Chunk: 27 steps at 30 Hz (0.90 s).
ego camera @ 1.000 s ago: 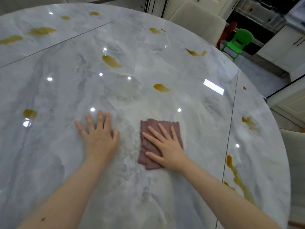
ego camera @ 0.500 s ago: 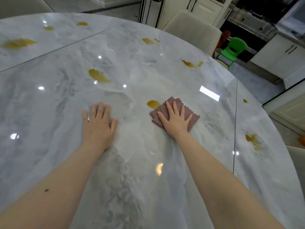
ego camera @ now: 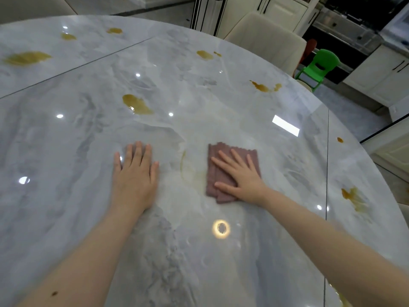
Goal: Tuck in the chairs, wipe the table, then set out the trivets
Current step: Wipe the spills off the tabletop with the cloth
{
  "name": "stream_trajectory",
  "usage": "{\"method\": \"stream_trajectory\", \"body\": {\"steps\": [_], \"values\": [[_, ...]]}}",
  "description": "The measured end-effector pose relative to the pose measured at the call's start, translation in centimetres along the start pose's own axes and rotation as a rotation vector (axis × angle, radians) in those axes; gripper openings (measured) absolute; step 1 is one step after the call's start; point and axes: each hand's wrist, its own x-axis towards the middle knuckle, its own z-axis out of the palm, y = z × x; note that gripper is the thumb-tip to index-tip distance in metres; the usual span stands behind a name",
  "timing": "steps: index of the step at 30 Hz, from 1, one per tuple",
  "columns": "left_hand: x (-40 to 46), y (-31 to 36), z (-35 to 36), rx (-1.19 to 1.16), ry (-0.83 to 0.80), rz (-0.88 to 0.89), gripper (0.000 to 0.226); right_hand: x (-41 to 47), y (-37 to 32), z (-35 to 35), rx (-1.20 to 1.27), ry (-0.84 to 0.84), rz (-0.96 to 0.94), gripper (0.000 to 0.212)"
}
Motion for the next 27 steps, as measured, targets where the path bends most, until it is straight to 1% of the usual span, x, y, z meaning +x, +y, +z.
{"method": "stream_trajectory", "body": {"steps": [2,4,5,7,9,12,14,16,18,21,24,27], "values": [[0.0,0.1,0.0,0.007,-0.01,-0.012,0.055,1.9,1.5,-0.5,0.029,0.039,0.139,0.072],[0.0,0.1,0.1,0.01,-0.017,-0.023,0.055,5.0,0.7,-0.4,0.035,0.082,0.235,0.067],[0.0,0.1,0.1,0.011,-0.013,-0.024,0.058,6.7,-0.2,-0.3,0.036,0.098,0.256,0.065],[0.0,-0.1,0.2,0.016,-0.005,-0.014,0.065,9.0,-2.8,0.1,0.035,0.111,0.24,0.064],[0.1,-0.1,0.2,0.006,0.014,0.0,0.068,9.1,-5.8,0.7,0.002,0.096,0.144,0.065],[0.2,-0.1,0.1,-0.046,0.037,0.004,0.07,4.3,-9.4,1.8,-0.055,0.092,-0.111,0.068],[0.2,-0.1,0.0,-0.066,0.033,-0.002,0.065,-0.8,-9.6,2.6,-0.096,0.058,-0.267,0.068],[0.0,-0.1,-0.1,-0.068,0.027,-0.012,0.06,-4.6,-7.2,2.8,-0.114,0.021,-0.303,0.067],[0.0,0.0,-0.1,-0.044,0.007,-0.019,0.053,-5.2,-3.6,2.1,-0.109,0.024,-0.2,0.068],[0.1,0.1,0.0,-0.034,-0.004,-0.022,0.052,-1.1,-0.6,0.6,-0.027,0.063,0.039,0.07],[0.1,0.1,0.1,-0.024,-0.001,-0.023,0.052,4.5,-1.2,0.3,0.028,0.123,0.203,0.063],[0.1,0.0,0.0,-0.04,0.01,-0.02,0.051,7.4,-4.2,0.7,0.042,0.143,0.277,0.063]]}}
